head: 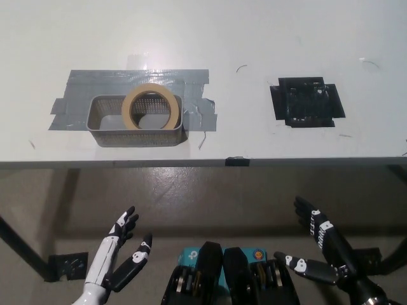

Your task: The robot picks the tape placed on the black area with right hand and places it in the small grey container.

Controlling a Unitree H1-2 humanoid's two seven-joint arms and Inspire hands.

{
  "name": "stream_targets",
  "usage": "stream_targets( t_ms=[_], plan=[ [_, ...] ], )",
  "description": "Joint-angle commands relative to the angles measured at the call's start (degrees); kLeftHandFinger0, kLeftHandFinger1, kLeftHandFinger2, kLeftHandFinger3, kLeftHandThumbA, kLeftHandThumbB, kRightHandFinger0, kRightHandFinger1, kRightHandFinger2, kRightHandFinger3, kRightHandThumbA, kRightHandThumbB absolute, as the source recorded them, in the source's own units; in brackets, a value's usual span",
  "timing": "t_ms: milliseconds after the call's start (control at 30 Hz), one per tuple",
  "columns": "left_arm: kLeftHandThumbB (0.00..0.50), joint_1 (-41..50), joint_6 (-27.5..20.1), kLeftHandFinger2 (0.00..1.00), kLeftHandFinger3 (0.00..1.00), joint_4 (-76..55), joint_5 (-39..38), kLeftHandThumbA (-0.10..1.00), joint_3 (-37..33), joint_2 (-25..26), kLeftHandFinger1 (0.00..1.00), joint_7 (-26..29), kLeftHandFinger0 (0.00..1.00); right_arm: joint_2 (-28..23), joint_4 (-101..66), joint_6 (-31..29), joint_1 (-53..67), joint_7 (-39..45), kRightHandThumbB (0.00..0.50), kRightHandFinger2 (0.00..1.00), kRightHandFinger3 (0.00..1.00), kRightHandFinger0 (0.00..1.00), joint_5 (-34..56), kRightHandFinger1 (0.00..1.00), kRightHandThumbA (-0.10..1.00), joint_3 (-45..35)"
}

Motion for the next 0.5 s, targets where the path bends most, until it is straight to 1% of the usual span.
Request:
stream_targets(
  t_ms=[0, 33, 67, 100, 133, 167, 200, 233, 267, 300, 333, 367, 433, 467],
  plan=[
    [0.000, -0.1, -1.9, 1.00, 1.00, -1.2, 0.3, 0.60, 0.1, 0.3, 1.00, 1.2, 1.00, -1.0, -1.3, -2.4, -0.8, 0.4, 0.269, 1.00, 1.00, 1.00, -1.6, 1.00, 0.86, 0.4],
    [0.000, -0.2, -1.9, 1.00, 1.00, -1.1, 0.2, 0.61, 0.1, 0.3, 1.00, 1.2, 1.00, -1.0, -1.2, -2.4, -0.9, 0.4, 0.270, 1.00, 1.00, 1.00, -1.7, 1.00, 0.86, 0.4],
    [0.000, -0.2, -2.0, 1.00, 1.00, -1.2, 0.1, 0.64, 0.2, 0.3, 1.00, 1.2, 1.00, -0.9, -1.4, -2.0, -1.0, 0.3, 0.277, 1.00, 1.00, 1.00, -1.6, 1.00, 0.87, 0.4],
    [0.000, -0.2, -2.0, 1.00, 1.00, -1.1, -0.3, 0.71, 0.3, 0.2, 1.00, 1.1, 1.00, -0.9, -1.3, -2.1, -1.0, 0.4, 0.273, 1.00, 1.00, 1.00, -1.6, 1.00, 0.89, 0.4],
    [0.006, -0.2, -2.1, 1.00, 1.00, -0.9, -1.1, 0.86, 0.4, 0.1, 1.00, 0.8, 1.00, -0.9, -1.3, -2.3, -1.0, 0.3, 0.265, 1.00, 1.00, 1.00, -1.7, 1.00, 0.92, 0.4],
    [0.011, -0.1, -2.3, 1.00, 1.00, -0.9, -1.2, 0.97, 0.4, 0.1, 1.00, 0.8, 1.00, -0.8, -1.3, -2.3, -1.1, 0.4, 0.266, 1.00, 1.00, 1.00, -1.5, 1.00, 0.95, 0.3],
    [0.034, -0.1, -2.6, 1.00, 1.00, -0.7, -1.2, 1.00, 0.4, 0.1, 1.00, 0.9, 1.00, -0.7, -0.9, -3.0, -1.1, 0.4, 0.248, 1.00, 1.00, 1.00, -1.3, 1.00, 0.96, 0.3],
    [0.081, 0.0, -2.8, 1.00, 1.00, -0.6, -1.3, 1.00, 0.4, 0.2, 1.00, 0.8, 1.00, -0.6, -0.7, -3.8, -1.2, 0.5, 0.233, 1.00, 1.00, 1.00, -1.0, 1.00, 0.99, 0.1],
    [0.117, 0.0, -3.0, 1.00, 1.00, -0.5, -1.4, 1.00, 0.4, 0.2, 1.00, 0.7, 1.00, -0.5, -0.5, -4.1, -1.2, 0.6, 0.234, 1.00, 1.00, 1.00, -0.9, 1.00, 1.00, 0.2],
    [0.127, 0.1, -3.1, 1.00, 1.00, -0.4, -1.4, 1.00, 0.4, 0.3, 1.00, 0.7, 1.00, -0.5, -0.4, -4.2, -1.3, 0.6, 0.233, 1.00, 1.00, 1.00, -0.8, 1.00, 1.00, 0.2],
    [0.154, 0.0, -3.3, 1.00, 1.00, -0.1, -1.4, 1.00, 0.4, 0.4, 1.00, 0.6, 1.00, -0.5, 0.1, -5.0, -1.4, 0.7, 0.238, 1.00, 1.00, 1.00, -0.9, 1.00, 1.00, 0.2],
    [0.186, 0.1, -2.7, 1.00, 1.00, -0.1, -1.6, 1.00, 0.2, 0.5, 1.00, 0.1, 1.00, -0.6, 0.1, -5.1, -1.5, 0.9, 0.230, 1.00, 1.00, 1.00, -0.7, 1.00, 1.00, 0.3],
    [0.198, 0.3, -2.0, 1.00, 1.00, -0.6, -1.5, 1.00, 0.2, 0.4, 1.00, 0.0, 1.00, -0.4, 0.2, -5.2, -1.6, 0.7, 0.229, 1.00, 1.00, 1.00, -0.7, 1.00, 1.00, 0.2],
    [0.218, 0.3, -1.8, 1.00, 1.00, -0.5, -2.4, 1.00, 0.3, 0.2, 1.00, -0.2, 1.00, -0.4, 0.3, -5.4, -1.6, 0.7, 0.219, 1.00, 1.00, 1.00, -0.9, 1.00, 1.00, 0.3]
  ],
)
